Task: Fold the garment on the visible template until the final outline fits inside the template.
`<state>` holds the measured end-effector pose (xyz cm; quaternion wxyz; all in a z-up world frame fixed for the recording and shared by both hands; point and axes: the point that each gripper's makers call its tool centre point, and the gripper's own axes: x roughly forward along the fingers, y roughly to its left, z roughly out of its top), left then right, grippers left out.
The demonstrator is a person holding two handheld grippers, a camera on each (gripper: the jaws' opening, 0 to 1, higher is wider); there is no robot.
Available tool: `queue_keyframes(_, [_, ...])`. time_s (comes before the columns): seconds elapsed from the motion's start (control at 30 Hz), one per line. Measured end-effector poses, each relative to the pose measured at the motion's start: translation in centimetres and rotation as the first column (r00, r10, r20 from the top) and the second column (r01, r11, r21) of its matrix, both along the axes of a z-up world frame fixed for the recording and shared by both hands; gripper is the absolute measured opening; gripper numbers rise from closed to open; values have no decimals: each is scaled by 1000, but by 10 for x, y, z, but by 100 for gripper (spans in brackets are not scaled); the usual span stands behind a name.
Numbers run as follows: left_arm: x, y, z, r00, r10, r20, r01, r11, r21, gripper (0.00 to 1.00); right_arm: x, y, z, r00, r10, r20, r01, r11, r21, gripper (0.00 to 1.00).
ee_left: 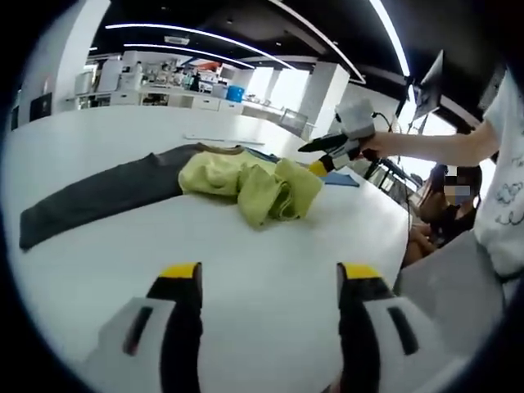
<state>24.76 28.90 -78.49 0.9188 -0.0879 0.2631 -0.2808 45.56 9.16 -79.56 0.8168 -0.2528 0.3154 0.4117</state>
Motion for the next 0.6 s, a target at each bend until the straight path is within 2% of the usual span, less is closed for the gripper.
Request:
queue_keyframes(0.1, [6,-4,-1,1000,-5,9,5,1000,4,61,-3,1,6,1000,1,4,-1,1000,23,80])
queue_keyframes(0.2, [21,-15,-5,1000,-9,8,9,1000,28,59,-7,1,14,1000,2,11,-2,999,43,81])
queue_keyframes(0.23, [28,-17,-7,1000,1,13,-2,999,47,57,-10,0,18,1000,0,13,-1,998,58,81])
queue_keyframes(0.33, [43,-20,-12,1000,28,12,-29,999,42,55,-13,-2,23,1000,-9,12,8,995,103,84])
queue_keyframes(0.4, [51,-23,-17,999,41,10,-42,998,56,55,-25,-4,32,1000,-15,16,13,992,125,84])
queue_keyframes(0.6, [62,-32,-21,999,48,12,-48,995,85,51,-44,-12,27,1000,-3,11,2,989,147,97])
